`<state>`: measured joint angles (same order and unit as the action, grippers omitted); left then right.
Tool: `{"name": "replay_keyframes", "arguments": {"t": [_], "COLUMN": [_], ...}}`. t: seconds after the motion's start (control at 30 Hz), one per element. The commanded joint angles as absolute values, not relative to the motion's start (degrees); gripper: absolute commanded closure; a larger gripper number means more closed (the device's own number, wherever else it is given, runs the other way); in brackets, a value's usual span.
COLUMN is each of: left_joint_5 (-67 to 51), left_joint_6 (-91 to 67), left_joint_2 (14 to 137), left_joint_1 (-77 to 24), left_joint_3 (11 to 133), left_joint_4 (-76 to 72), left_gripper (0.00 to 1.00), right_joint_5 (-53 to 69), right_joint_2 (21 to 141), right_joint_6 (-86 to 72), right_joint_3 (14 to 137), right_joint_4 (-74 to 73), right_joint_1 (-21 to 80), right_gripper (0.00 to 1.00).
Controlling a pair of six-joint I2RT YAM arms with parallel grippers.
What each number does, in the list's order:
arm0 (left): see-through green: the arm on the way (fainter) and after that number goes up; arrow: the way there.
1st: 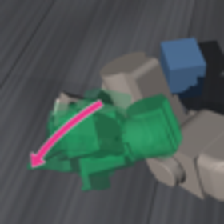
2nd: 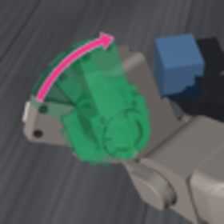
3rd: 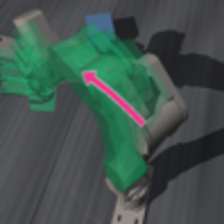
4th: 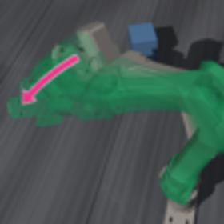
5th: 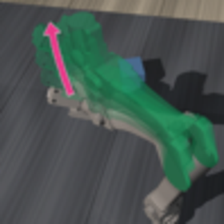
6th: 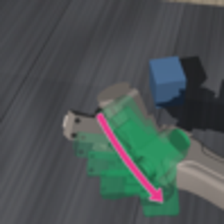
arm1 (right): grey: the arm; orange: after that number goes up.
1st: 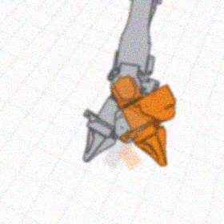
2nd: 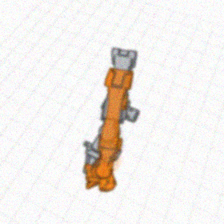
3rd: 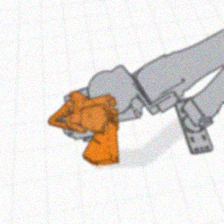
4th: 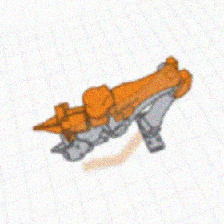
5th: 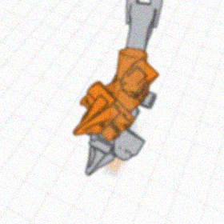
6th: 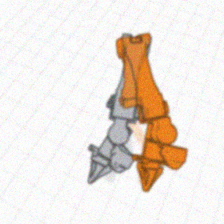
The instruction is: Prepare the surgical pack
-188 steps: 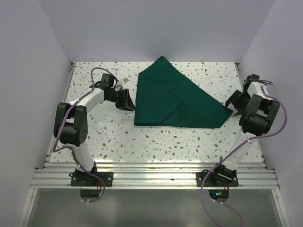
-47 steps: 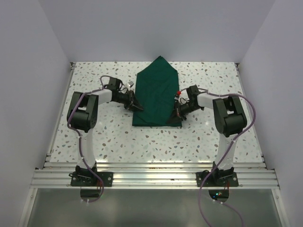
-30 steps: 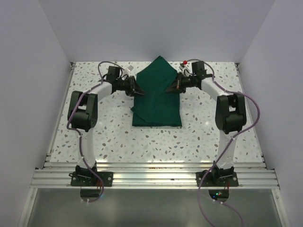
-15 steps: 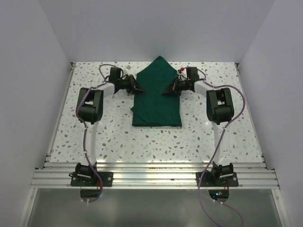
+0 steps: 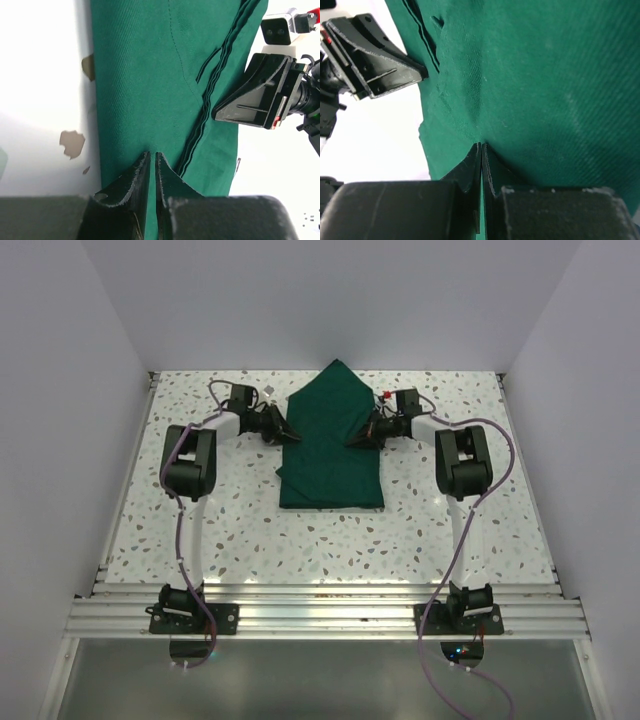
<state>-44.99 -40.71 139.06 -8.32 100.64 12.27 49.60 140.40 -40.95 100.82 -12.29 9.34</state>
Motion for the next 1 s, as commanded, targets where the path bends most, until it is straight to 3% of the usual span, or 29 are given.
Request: {"name": "replay_keyframes", "arguments": {"t": [0.0, 0.43, 0.97], "left_joint_5": [-40.17, -42.87, -48.25], "left_joint_6": [-35.6, -31.72, -47.46], "left_joint_2": [139.84, 132.99, 143.26], "left_joint_1": [-7.47, -6.95, -4.83], "left_joint_3": [98.62, 92.01, 102.3], "left_joint_4": [21.62, 21.8, 5.19], "left_gripper": [0.86, 0.85, 0.83], "right_joint_5": [49.75, 51.5, 53.09], "right_joint_2": [139.4, 132.37, 146.51], "right_joint_6": [-38.76, -40.51, -58.09], "right_joint_3": [97.13, 86.4, 103.44], "right_joint_4": [-14.06, -9.33, 6.23], "right_joint_1": [9.4, 9.93, 5.36], "right_gripper": [1.0, 1.0, 1.0]}}
